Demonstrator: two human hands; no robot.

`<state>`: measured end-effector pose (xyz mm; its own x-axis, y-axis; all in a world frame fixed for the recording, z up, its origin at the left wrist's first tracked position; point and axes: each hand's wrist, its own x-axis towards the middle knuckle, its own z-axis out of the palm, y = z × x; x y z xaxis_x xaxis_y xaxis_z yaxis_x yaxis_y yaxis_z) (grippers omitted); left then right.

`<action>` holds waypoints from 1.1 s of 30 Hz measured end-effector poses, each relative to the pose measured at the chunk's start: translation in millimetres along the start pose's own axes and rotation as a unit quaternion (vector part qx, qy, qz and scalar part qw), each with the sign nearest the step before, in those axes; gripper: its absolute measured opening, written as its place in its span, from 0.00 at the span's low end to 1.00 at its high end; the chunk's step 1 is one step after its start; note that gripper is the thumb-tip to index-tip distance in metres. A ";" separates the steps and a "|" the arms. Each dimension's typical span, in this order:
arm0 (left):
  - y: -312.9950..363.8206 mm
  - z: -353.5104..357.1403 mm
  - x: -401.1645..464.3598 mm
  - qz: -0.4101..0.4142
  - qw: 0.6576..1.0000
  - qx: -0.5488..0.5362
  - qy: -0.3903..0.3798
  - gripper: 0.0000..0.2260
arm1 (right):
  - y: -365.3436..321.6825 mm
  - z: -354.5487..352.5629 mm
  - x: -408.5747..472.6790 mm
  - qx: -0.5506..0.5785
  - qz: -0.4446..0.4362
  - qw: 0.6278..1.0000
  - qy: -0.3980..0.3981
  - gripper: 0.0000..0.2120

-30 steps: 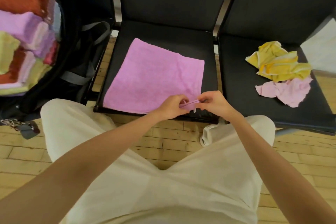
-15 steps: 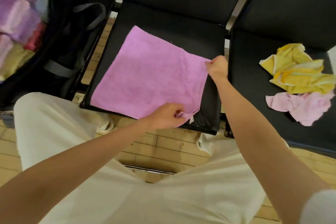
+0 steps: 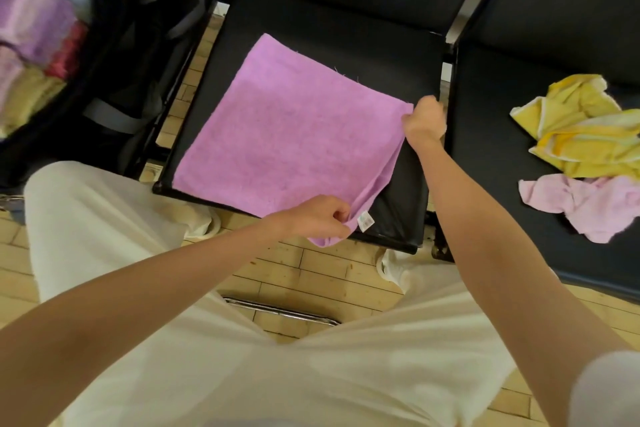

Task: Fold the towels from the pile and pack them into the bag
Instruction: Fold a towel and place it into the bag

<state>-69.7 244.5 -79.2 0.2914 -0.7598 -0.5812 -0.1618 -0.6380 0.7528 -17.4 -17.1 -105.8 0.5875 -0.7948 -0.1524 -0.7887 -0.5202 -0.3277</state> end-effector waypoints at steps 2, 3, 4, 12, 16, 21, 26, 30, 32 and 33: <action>3.0 -1.3 -1.5 -0.005 1.000 -0.005 -0.004 0.13 | -3.2 -2.5 -2.3 -0.032 0.009 0.999 -0.003 0.16; 4.7 -1.3 -2.4 -0.007 1.000 -0.005 -0.005 0.14 | -4.9 -3.1 -3.7 -0.041 0.012 0.999 -0.010 0.15; 5.8 -0.9 -3.0 -0.009 1.000 -0.004 -0.007 0.14 | -6.3 -3.4 -5.0 -0.049 0.012 0.999 -0.015 0.15; 14.5 5.5 -9.9 0.005 0.998 -0.052 -0.035 0.14 | 3.2 -11.5 -9.0 0.106 0.013 0.994 0.023 0.08; 7.1 -9.3 -22.8 -0.005 0.996 -0.088 -0.012 0.07 | -14.3 -14.3 -4.4 0.306 0.065 0.949 0.037 0.16; -22.0 -48.3 -62.0 -0.006 0.986 -0.158 0.055 0.07 | -77.7 -5.0 -8.1 0.458 0.125 0.880 -0.018 0.08; -52.6 -85.4 -99.8 -0.056 0.965 -0.207 0.153 0.07 | -150.1 25.3 -10.4 0.492 0.097 0.864 -0.035 0.11; -82.4 -112.7 -118.2 -0.101 0.941 -0.240 0.218 0.04 | -203.9 59.3 -15.1 0.475 0.066 0.876 -0.042 0.15; -98.9 -119.6 -118.2 -0.129 0.927 -0.251 0.245 0.05 | -222.4 76.0 -17.6 0.448 0.062 0.891 -0.049 0.13; -105.7 -121.1 -116.4 -0.146 0.921 -0.248 0.263 0.05 | -228.2 84.4 -17.9 0.431 0.062 0.899 -0.053 0.12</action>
<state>27.7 415.5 -53.8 0.6920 -0.3154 -0.6493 0.4087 -0.5703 0.7125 167.4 142.2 -107.0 0.5552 -0.7719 -0.3098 -0.4425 0.0413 -0.8958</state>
